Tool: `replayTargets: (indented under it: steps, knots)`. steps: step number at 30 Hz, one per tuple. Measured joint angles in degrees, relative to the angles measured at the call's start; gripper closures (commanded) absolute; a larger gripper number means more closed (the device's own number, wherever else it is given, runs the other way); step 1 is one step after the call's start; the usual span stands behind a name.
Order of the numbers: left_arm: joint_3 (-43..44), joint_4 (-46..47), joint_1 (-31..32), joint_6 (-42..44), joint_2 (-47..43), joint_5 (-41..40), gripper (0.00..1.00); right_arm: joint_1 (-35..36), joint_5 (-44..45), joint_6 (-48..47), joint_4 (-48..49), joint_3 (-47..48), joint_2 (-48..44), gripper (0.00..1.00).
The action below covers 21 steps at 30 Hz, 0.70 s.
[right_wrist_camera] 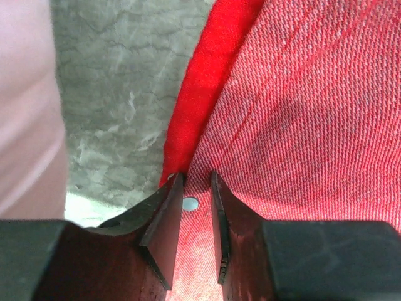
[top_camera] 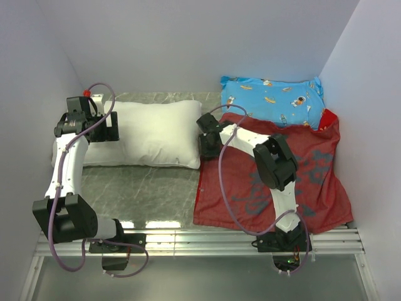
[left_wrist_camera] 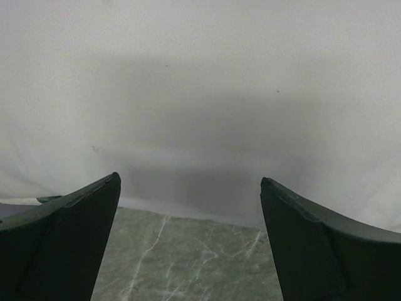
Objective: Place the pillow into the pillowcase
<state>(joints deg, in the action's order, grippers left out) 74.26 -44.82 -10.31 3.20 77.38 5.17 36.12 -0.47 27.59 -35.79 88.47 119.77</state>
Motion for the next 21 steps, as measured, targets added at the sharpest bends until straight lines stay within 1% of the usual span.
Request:
replayTargets:
  steps: [1,3,6,7,11,17,21]
  knots:
    - [0.0,0.0,0.0,0.0,0.0,0.0,0.01,0.0,0.0,0.0,0.0,-0.4,-0.3,0.69]
    - [0.0,0.0,0.0,0.0,0.0,0.0,0.01,-0.1,-0.3,-0.2,0.1,-1.6,-1.2,0.76]
    - [0.0,0.0,0.0,0.0,0.0,0.0,0.01,-0.5,-0.7,-0.4,0.0,-3.1,-2.5,0.83]
    - [0.0,0.0,0.0,0.0,0.0,0.0,0.01,-0.7,-1.0,-0.4,0.0,-3.5,-2.8,0.89]
    - [0.0,0.0,0.0,0.1,0.0,0.2,0.01,-2.1,-2.2,-0.9,0.0,-4.7,-4.2,1.00]
    - [0.0,0.0,0.0,0.2,0.0,1.1,0.01,-4.9,-5.1,-2.2,-0.2,-5.4,-7.2,1.00]
    - [0.0,0.0,0.0,0.8,0.0,1.9,0.01,-8.5,-9.0,-5.0,-0.2,-8.1,-12.0,1.00]
